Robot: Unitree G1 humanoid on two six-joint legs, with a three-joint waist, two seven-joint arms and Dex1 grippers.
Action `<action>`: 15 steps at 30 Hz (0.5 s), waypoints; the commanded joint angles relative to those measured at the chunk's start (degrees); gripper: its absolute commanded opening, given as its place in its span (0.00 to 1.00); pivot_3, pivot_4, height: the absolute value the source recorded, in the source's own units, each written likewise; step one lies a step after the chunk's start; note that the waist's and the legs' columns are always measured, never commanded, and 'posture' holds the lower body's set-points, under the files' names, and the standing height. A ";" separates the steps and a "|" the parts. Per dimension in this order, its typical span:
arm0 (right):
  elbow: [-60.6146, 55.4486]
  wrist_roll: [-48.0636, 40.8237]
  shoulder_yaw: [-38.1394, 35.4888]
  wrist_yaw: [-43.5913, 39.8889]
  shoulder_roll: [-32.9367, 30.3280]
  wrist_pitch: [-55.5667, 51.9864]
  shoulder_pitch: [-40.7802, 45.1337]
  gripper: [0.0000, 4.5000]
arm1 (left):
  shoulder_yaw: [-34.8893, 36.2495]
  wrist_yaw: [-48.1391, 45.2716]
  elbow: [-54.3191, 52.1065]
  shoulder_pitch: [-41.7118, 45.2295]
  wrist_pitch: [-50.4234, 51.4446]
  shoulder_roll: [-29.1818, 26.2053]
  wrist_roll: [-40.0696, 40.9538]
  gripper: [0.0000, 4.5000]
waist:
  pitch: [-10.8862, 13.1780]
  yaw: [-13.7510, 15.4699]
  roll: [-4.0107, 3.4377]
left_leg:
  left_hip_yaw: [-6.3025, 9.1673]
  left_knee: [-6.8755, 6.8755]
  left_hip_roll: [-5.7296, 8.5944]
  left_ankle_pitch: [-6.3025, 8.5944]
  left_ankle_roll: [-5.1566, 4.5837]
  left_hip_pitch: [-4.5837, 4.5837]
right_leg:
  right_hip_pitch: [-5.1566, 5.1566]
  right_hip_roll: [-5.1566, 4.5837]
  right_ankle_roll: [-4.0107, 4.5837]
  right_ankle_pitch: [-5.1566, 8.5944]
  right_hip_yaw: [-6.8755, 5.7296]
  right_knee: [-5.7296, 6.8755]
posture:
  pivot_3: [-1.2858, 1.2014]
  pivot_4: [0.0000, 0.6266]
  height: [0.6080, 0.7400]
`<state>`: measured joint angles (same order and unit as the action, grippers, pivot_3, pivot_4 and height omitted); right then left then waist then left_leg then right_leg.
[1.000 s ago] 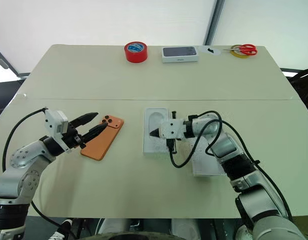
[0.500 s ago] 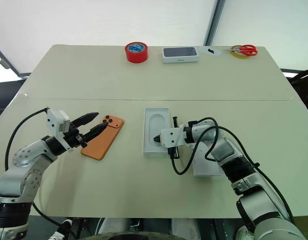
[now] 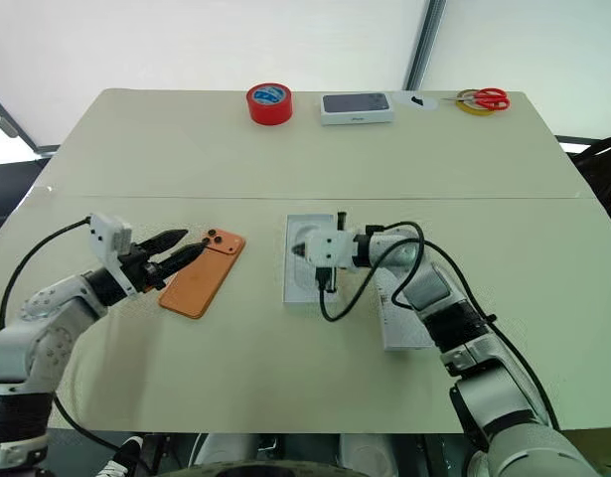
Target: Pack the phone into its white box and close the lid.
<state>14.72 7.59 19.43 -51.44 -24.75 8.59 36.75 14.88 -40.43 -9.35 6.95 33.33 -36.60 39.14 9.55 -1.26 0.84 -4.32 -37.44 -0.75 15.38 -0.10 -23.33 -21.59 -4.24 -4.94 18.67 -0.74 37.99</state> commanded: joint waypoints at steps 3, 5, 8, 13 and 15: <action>-4.53 1.01 1.39 4.59 7.94 -8.78 5.03 0.01 | 6.21 -3.89 7.88 2.79 11.38 -7.38 6.02 0.64 | 0.00 -0.77 0.02 | 0.00 0.04 -0.06 -0.02 0.04 -0.02 | -0.06 0.06 0.01 0.01 0.00 0.02 | 0.52 0.24 0.92; -5.23 2.23 4.14 4.02 11.06 -11.18 6.65 0.01 | 5.49 -6.40 12.35 4.08 14.36 -9.87 6.04 0.64 | -0.01 -0.92 0.02 | 0.00 0.05 -0.06 -0.03 0.04 -0.06 | -0.11 0.08 0.01 0.01 -0.02 0.02 | 0.52 0.24 0.92; -5.46 2.97 8.46 -0.75 12.39 -12.99 8.28 0.01 | 4.29 -9.16 15.47 6.18 15.44 -10.98 5.70 0.64 | -0.02 -1.00 0.07 | -0.03 0.03 -0.05 -0.03 0.04 -0.08 | -0.17 0.08 0.01 0.01 -0.02 0.10 | 0.52 0.24 0.92; -1.66 7.16 15.31 -4.61 14.84 -19.22 11.85 0.01 | 0.05 -15.66 19.93 7.79 17.86 -13.13 3.81 0.64 | -0.06 -1.18 0.17 | -0.03 0.01 -0.04 -0.02 0.04 -0.11 | -0.22 0.07 0.01 0.01 -0.02 0.14 | 0.52 0.24 0.92; -0.99 7.58 16.75 -5.87 15.96 -21.85 12.39 0.01 | -2.05 -17.55 21.16 7.83 17.21 -13.69 2.12 0.64 | -0.06 -1.29 0.17 | -0.07 0.05 -0.04 -0.03 0.05 -0.12 | -0.29 0.07 0.01 0.01 -0.01 0.18 | 0.52 0.24 0.92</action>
<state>13.99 14.86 35.45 -56.39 -10.01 -11.59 47.62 13.72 -55.93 11.24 14.30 50.84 -49.18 42.55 9.50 -2.55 1.02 -4.42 -37.38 -0.79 15.35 -0.05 -23.46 -21.94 -4.16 -4.92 18.68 -0.76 38.20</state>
